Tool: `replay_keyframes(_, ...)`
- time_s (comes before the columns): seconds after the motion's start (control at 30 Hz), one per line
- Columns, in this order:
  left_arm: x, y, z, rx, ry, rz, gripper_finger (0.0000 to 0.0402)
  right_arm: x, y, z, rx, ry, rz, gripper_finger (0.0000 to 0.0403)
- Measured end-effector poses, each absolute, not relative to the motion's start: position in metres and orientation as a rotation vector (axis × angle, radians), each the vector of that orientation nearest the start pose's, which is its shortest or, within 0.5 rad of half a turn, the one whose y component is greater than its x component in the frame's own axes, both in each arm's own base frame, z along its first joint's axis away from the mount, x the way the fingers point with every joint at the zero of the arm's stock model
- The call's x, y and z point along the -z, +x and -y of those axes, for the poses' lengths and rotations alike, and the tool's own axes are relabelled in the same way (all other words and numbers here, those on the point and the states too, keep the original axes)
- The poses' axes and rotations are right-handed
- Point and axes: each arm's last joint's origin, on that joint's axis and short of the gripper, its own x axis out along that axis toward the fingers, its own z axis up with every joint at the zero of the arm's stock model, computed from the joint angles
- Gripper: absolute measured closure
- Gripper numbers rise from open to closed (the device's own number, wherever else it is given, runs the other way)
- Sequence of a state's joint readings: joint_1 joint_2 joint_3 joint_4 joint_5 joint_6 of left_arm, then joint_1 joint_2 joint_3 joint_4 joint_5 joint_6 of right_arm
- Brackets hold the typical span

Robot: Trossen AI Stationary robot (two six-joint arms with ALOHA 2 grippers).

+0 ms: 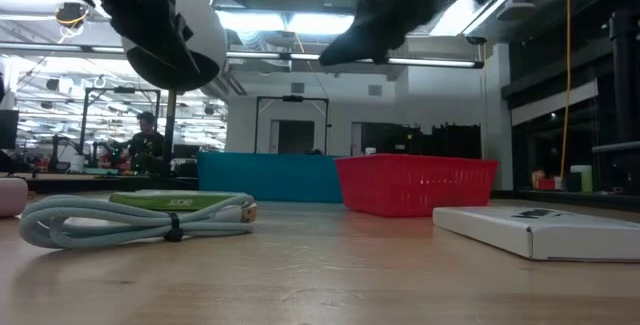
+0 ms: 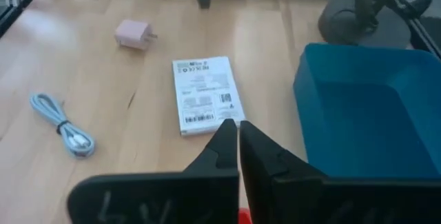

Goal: Pick and place items into bin
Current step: Put the left card reader box into the blue bin

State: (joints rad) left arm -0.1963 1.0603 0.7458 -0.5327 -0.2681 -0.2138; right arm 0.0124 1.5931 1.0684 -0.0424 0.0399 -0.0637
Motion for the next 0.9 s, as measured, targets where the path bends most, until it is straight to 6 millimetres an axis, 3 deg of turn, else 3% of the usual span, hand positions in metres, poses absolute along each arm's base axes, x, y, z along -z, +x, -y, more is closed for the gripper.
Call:
replay_keyframes(0.2,-0.244,0.202,0.036,-0.149,-0.028,-0.882,0.0398,-0.245,0.374,-0.006,-0.011,-0.115,-0.639,0.0403)
replay_keyframes(0.6,-0.215,0.210,0.037,-0.263,-0.102,-1.063,0.0399,-0.207,0.404,-0.022,-0.059,-0.145,-0.743,0.0403)
replay_keyframes(0.9,-0.194,0.215,0.041,-0.299,-0.098,-1.196,0.0398,-0.212,0.413,-0.045,-0.081,-0.171,-0.709,0.0377)
